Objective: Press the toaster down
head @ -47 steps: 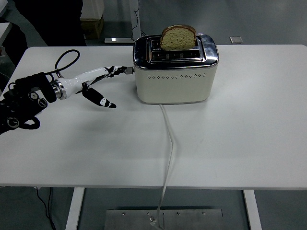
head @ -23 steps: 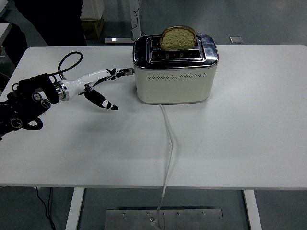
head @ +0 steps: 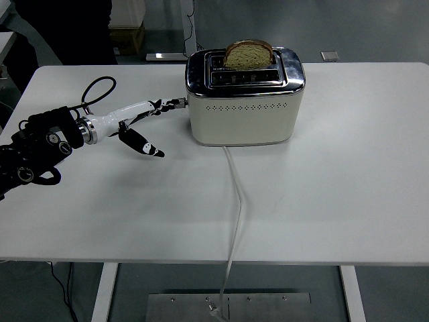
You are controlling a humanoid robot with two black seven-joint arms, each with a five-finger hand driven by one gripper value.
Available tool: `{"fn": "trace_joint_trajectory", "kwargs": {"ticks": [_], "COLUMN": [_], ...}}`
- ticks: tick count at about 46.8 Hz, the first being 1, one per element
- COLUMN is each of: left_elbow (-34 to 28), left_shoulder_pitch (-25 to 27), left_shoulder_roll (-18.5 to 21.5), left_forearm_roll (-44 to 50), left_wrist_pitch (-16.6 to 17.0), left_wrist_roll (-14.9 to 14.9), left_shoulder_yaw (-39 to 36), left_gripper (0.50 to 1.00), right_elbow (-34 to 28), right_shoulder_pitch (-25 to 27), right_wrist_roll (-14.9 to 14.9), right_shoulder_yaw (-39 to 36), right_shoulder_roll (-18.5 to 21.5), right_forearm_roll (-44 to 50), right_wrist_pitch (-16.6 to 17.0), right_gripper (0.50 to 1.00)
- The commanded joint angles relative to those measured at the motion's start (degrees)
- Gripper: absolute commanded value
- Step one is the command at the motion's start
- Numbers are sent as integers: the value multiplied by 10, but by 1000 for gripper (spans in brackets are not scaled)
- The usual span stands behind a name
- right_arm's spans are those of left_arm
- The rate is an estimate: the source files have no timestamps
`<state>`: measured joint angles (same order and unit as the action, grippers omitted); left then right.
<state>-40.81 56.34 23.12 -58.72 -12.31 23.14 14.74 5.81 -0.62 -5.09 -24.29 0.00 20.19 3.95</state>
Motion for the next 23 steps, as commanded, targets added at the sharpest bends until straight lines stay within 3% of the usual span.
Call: {"fn": "trace_joint_trajectory", "kwargs": {"ticks": [1, 23], "left_elbow": [7, 22], "left_shoulder_pitch": [-2, -4], "left_shoulder_roll": [-5, -16], "left_forearm_roll": [-1, -1], "left_wrist_pitch": [-1, -3], "left_wrist_roll": [0, 0], "left_shoulder_yaw": [-1, -14], "left_gripper": [1000, 1000], "right_elbow": [0, 0], "right_shoulder_pitch": [0, 0], "right_wrist_roll": [1, 0], "right_shoulder_yaw": [0, 0], "right_shoulder_roll": [0, 0], "right_forearm_roll": [0, 0], "right_wrist_pitch": [0, 0], "right_gripper": [998, 1000]}}
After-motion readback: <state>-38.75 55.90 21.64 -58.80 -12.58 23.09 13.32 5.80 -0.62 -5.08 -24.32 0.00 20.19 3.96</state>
